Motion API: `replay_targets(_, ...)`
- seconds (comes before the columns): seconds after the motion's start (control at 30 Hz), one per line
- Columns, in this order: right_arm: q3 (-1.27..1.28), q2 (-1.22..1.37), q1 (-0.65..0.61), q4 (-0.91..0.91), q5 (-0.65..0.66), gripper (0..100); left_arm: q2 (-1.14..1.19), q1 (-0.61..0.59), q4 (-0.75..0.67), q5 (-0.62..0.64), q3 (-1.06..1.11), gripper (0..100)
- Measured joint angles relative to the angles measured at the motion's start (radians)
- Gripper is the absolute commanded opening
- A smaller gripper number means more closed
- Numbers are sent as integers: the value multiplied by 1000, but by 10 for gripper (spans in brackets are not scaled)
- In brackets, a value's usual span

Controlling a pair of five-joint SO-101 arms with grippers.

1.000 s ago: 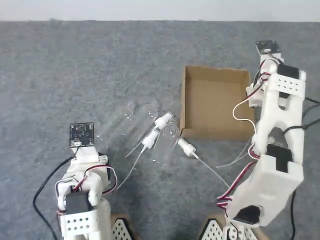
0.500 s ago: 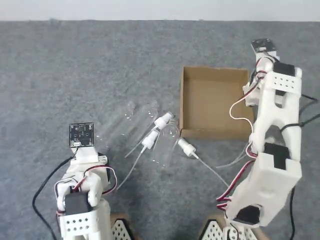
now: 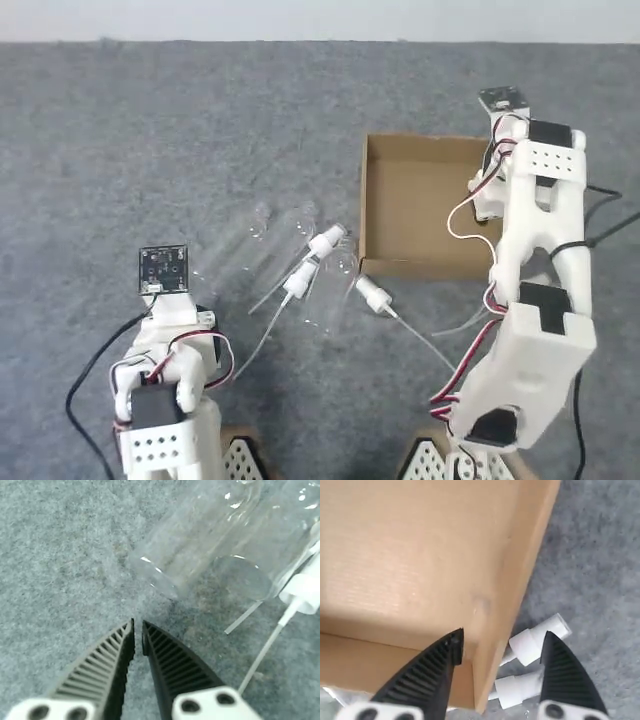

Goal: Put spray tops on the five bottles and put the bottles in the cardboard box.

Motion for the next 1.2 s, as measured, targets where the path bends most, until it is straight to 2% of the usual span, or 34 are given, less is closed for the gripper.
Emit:
replay_targets(0.07,25,0,5,-20,0,162,0,0,0,0,0,17)
replay_targets(0.2,63,75,34,-86,0,6,0,0,0,0,0,17)
replay_targets(0.3,63,109,48,-112,-6,27,0,0,0,0,0,17)
replay_targets(0.57,61,115,49,-143,-262,26,0,0,0,0,0,17)
replay_targets(0.77,21,115,31,-143,-397,25,0,0,0,0,0,17)
replay_targets(1.2,-77,115,-14,-158,-552,5,0,0,0,0,0,17)
